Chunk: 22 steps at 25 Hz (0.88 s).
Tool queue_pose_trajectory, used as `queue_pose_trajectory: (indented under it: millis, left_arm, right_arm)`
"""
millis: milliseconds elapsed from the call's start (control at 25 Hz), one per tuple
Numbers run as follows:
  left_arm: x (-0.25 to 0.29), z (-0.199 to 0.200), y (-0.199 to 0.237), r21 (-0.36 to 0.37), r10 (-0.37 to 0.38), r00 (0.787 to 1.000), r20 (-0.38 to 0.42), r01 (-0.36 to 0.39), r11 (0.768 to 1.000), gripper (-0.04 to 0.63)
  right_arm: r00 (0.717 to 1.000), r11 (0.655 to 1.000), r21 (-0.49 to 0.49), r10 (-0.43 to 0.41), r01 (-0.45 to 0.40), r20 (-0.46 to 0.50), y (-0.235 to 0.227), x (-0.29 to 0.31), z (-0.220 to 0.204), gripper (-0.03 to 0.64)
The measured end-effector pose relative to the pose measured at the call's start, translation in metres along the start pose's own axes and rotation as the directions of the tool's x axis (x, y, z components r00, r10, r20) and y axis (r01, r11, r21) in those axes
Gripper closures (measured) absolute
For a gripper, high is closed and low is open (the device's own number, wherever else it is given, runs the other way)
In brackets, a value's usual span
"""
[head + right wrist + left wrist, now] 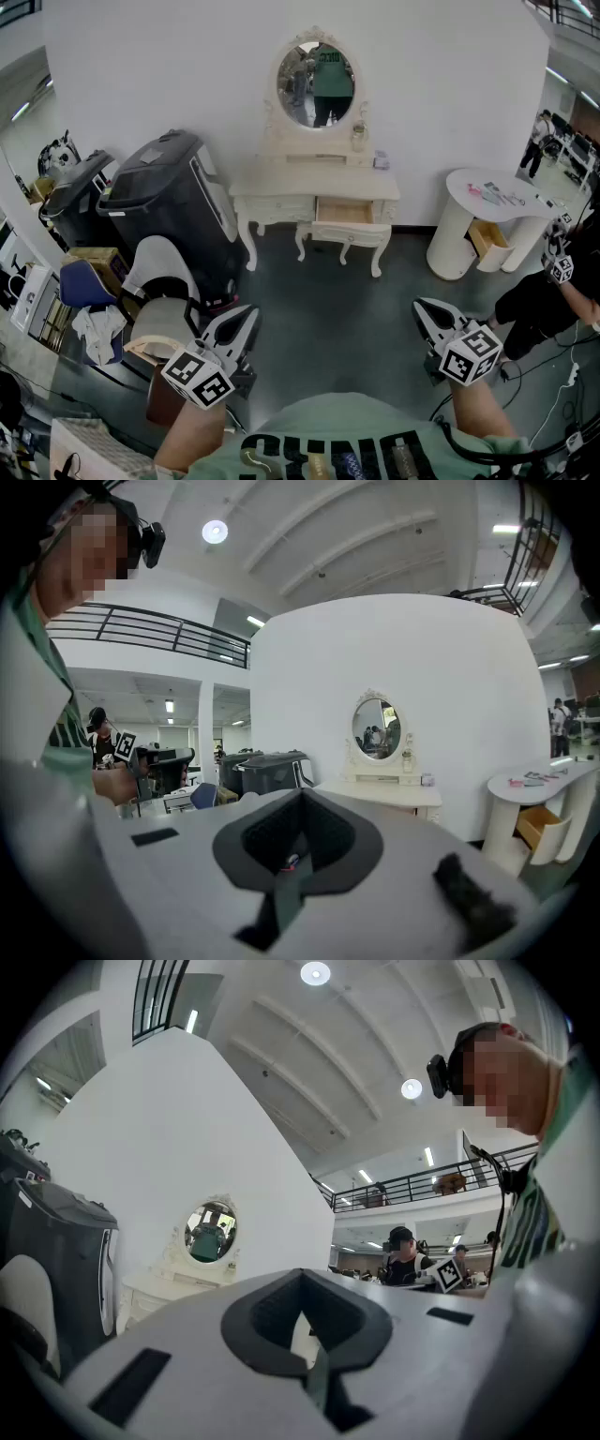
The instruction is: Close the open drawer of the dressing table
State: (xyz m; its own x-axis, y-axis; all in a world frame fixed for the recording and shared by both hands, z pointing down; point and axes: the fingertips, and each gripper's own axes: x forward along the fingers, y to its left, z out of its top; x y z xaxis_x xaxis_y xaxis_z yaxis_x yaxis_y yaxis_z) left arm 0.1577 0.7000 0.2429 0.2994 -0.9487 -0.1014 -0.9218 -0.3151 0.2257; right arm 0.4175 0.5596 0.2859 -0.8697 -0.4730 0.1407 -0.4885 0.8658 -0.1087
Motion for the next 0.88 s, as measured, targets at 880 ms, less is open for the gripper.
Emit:
queue_pose_trajectory:
  millis: [880]
  left_arm:
    - [-0.014,-0.007,-0.010,-0.016,-0.013,1.000,0.002,0.013,1.000,0.592]
  right_arm:
    - [1.000,0.999,0.044,0.026,-0.026,0.005,0.012,0.004,-0.002,0.606]
